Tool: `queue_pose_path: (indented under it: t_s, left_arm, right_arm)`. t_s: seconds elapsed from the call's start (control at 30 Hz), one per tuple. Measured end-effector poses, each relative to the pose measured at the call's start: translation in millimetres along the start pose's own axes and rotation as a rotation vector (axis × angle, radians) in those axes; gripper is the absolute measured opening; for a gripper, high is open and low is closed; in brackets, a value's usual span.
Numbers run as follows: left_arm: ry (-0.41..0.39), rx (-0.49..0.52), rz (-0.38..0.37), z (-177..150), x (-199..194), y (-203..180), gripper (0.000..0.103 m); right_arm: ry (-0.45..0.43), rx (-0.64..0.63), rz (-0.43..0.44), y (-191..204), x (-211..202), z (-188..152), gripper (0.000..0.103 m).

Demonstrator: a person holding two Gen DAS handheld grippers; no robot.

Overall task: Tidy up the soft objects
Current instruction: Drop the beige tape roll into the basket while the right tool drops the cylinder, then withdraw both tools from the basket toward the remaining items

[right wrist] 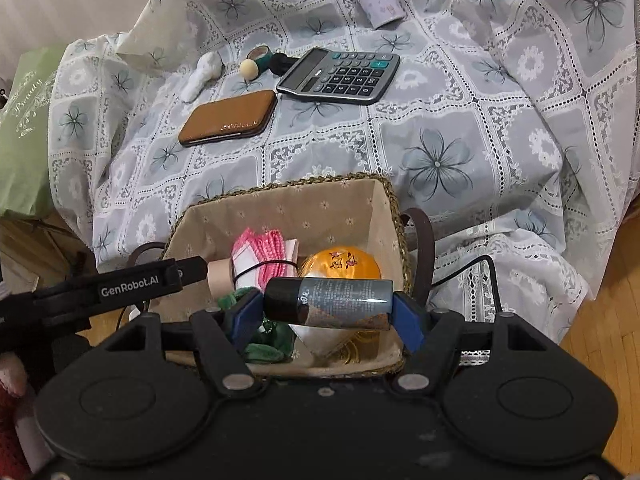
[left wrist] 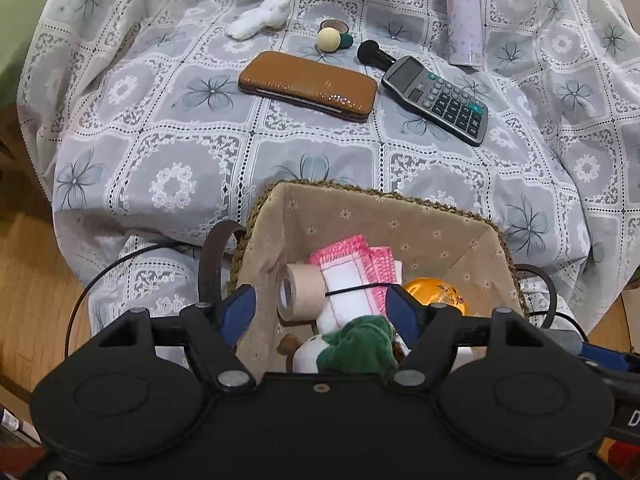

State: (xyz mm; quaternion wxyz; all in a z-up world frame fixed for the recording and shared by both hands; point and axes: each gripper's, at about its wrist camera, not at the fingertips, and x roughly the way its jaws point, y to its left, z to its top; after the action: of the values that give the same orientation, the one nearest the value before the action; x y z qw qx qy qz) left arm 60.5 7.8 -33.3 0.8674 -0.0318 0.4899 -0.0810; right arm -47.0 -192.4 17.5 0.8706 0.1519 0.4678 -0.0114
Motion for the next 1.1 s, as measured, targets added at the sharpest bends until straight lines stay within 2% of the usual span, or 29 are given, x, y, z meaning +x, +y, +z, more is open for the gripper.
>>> queue_pose_path:
  t_s: [0.17, 1.1]
  left_arm:
    - [0.005, -0.001, 0.015, -2, 0, 1, 0.074]
    - [0.016, 0.047, 0.074, -12, -4, -6, 0.075]
  right_arm:
    - [0.008, 0.01, 0.005, -2, 2, 1, 0.074]
    - [0.03, 0.031, -0.011, -6, 6, -2, 0.074]
